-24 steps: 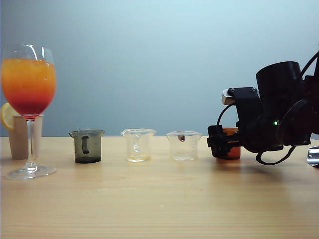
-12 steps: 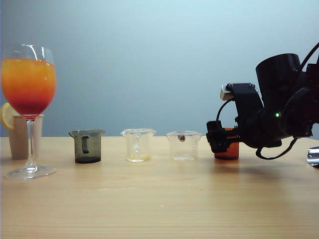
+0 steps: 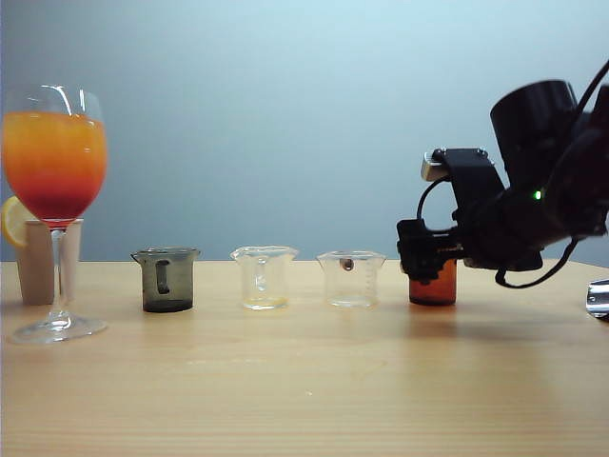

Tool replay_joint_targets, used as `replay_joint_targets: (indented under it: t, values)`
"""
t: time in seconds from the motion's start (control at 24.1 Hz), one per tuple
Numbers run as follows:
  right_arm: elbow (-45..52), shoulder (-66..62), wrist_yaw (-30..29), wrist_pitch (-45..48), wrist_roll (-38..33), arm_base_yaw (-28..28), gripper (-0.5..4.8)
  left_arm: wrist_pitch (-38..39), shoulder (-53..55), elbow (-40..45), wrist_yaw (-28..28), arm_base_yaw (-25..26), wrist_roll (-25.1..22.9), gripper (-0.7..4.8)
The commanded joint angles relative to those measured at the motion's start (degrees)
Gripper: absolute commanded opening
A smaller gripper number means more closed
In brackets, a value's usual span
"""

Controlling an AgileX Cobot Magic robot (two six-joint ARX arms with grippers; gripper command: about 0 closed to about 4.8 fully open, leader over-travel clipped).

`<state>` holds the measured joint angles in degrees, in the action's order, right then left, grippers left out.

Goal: Pick up the fourth measuring cup from the left, pour the grenadine inside into the goblet, and finally put the measuring cup back in its original place.

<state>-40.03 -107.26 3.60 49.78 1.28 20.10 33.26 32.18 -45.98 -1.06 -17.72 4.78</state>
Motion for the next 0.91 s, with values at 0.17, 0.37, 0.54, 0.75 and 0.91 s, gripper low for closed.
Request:
replay_joint_targets:
  t: [0.17,0.37,0.54,0.75,0.91]
  values:
    - [-0.15,5.73,-2.54,-12.07,-0.24,0.07,4.79,-0.76,-0.09,-0.07,-0.24,0.00,0.17,-0.06]
    - [-0.17,11.50,-2.47,-23.76,-0.26,0.07,4.79,-0.76,-0.09,-0.09,-0.26,0.00,0.17,-0.06]
    - [-0.22,21.59,-2.54,-36.92,-1.57,0.07,4.79,-0.76,-0.11,-0.09,-0.24,0.00,0.17,-0.06]
    - [-0.24,33.75,-9.33,-49.00,-1.73,0.07,-0.14,-0.76,-0.39,-0.22,-0.26,0.00,0.20,-0.06]
    - [-0.24,42.38,-13.00,-55.95,-1.81,0.07,-0.04,-0.52,-1.53,-0.22,-0.24,0.00,0.20,-0.06]
